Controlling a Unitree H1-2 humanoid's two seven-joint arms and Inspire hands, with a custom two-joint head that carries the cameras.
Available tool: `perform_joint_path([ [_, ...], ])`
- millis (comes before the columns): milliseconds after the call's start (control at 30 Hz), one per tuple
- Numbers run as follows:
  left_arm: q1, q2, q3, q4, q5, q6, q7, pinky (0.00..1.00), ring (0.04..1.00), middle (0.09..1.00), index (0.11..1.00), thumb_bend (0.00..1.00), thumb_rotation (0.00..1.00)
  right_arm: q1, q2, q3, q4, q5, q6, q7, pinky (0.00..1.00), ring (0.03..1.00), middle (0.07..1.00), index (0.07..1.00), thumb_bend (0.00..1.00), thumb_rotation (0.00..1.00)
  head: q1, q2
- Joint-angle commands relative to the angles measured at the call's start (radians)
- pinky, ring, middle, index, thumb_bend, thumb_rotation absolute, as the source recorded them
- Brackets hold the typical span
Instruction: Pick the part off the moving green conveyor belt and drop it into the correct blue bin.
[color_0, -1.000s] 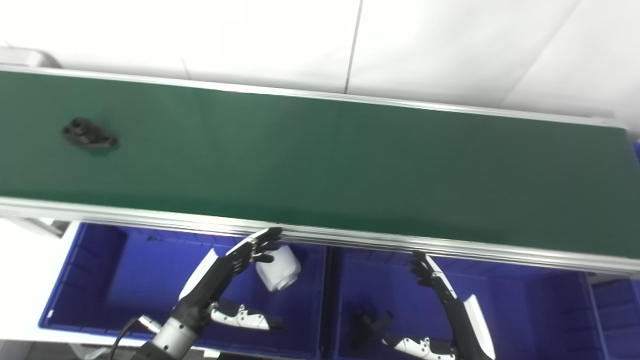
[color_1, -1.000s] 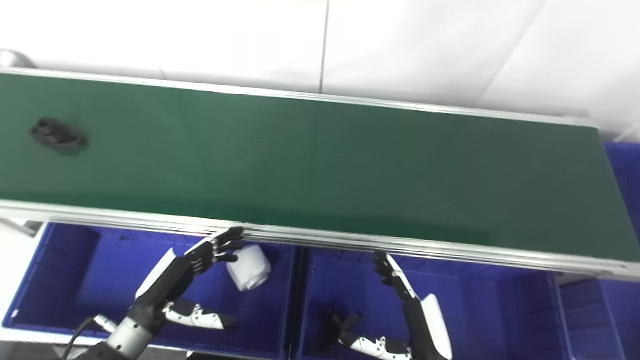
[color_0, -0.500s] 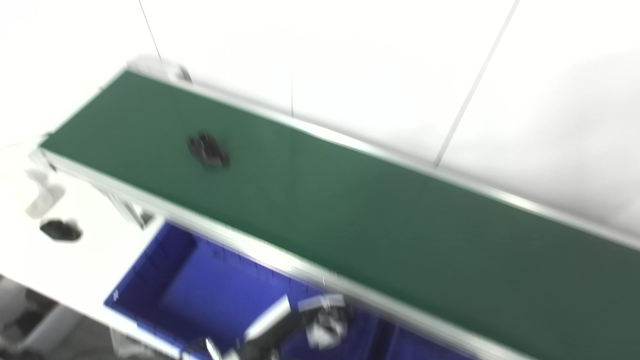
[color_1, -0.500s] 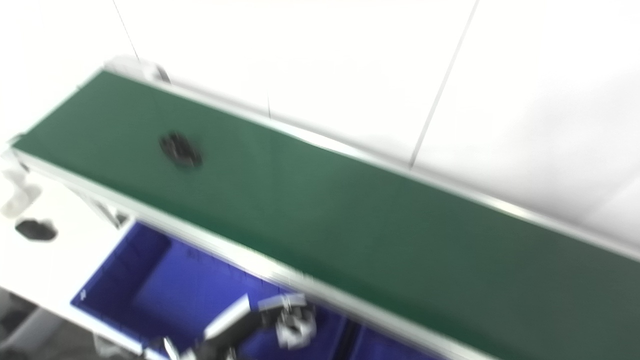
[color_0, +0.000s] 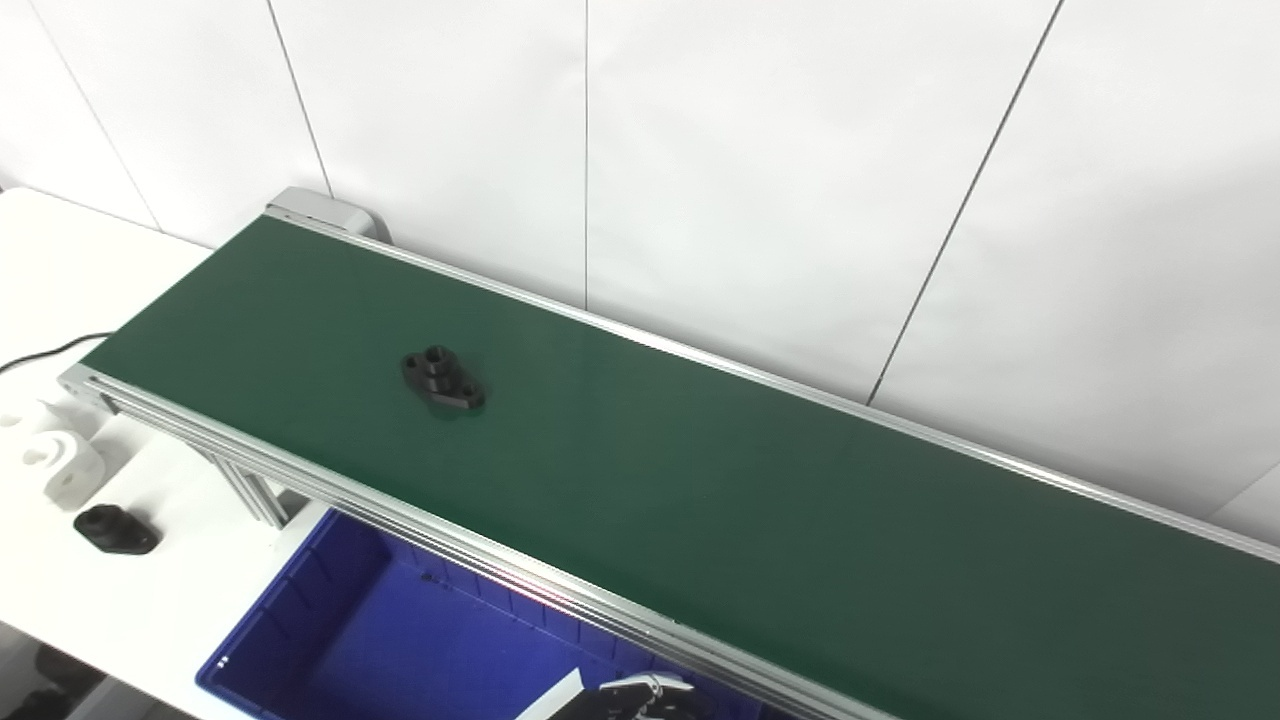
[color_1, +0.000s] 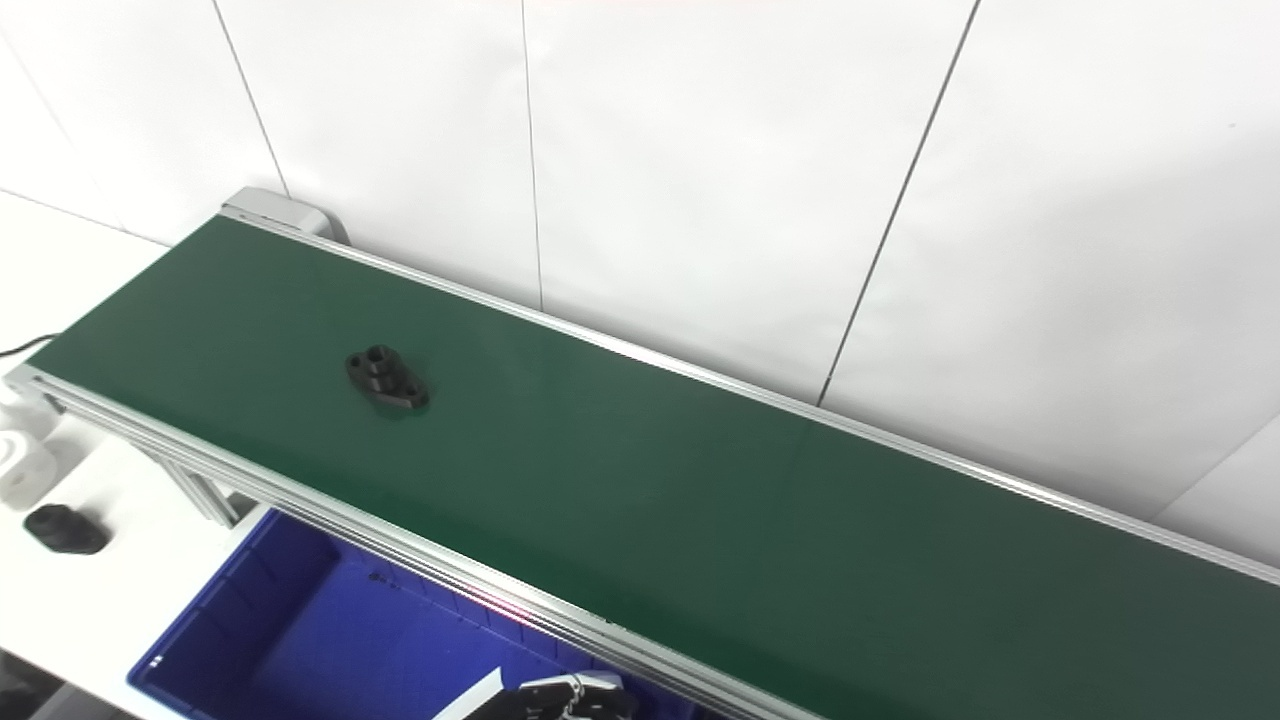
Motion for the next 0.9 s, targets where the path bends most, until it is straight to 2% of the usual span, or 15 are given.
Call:
perform_joint_path([
  [0,-0.014,0.001,-0.012,0.006,-0.016,-0.036,0.018,0.66,0.76,0.8,0.764,0.9,0.11,-0.02,-0.016,0.019,0.011,-0.008,-0.049,-0.048,0.74,0.826,0.872,0.956,0.8,0.26,-0.005,-0.012],
  [133,-0.044,0.007,-0.037,0.056,-0.012,-0.037,0.047,0.67,0.763,0.8,0.76,0.89,0.08,-0.063,-0.019,0.074,0.072,-0.007,-0.049,-0.111,0.76,0.819,0.862,0.942,0.8,0.27,-0.007,-0.038],
  [200,-0.054,0.013,-0.052,0.065,0.001,-0.037,0.07,0.66,0.748,0.792,0.755,0.9,0.11,-0.073,-0.024,0.094,0.079,0.001,-0.049,-0.128,0.69,0.802,0.856,0.936,0.8,0.27,-0.008,-0.04],
  [367,-0.045,0.019,-0.065,0.035,-0.022,-0.037,0.072,0.67,0.748,0.782,0.743,0.9,0.08,-0.08,-0.049,0.124,0.059,-0.03,-0.049,-0.207,0.77,0.797,0.817,0.916,0.81,0.28,-0.007,-0.02],
  [433,-0.043,0.02,-0.069,0.027,-0.024,-0.037,0.077,0.67,0.748,0.78,0.741,0.9,0.07,-0.081,-0.058,0.138,0.047,-0.031,-0.049,-0.242,0.76,0.79,0.816,0.916,0.81,0.28,-0.006,-0.012],
  [567,-0.043,0.025,-0.083,0.024,0.001,-0.037,0.118,0.65,0.732,0.769,0.732,0.91,0.11,-0.084,-0.075,0.164,0.037,-0.039,-0.049,-0.309,0.72,0.767,0.806,0.906,0.81,0.28,-0.001,-0.006],
  [667,-0.046,0.031,-0.099,0.022,0.004,-0.037,0.138,0.65,0.731,0.77,0.734,0.91,0.12,-0.084,-0.089,0.177,0.02,-0.038,-0.049,-0.332,0.65,0.755,0.813,0.907,0.8,0.29,0.002,0.003],
  [867,-0.04,0.043,-0.114,0.006,-0.006,-0.037,0.148,0.65,0.74,0.778,0.739,0.91,0.11,-0.093,-0.104,0.21,0.014,-0.049,-0.049,-0.368,0.67,0.762,0.81,0.913,0.8,0.26,-0.016,0.026],
])
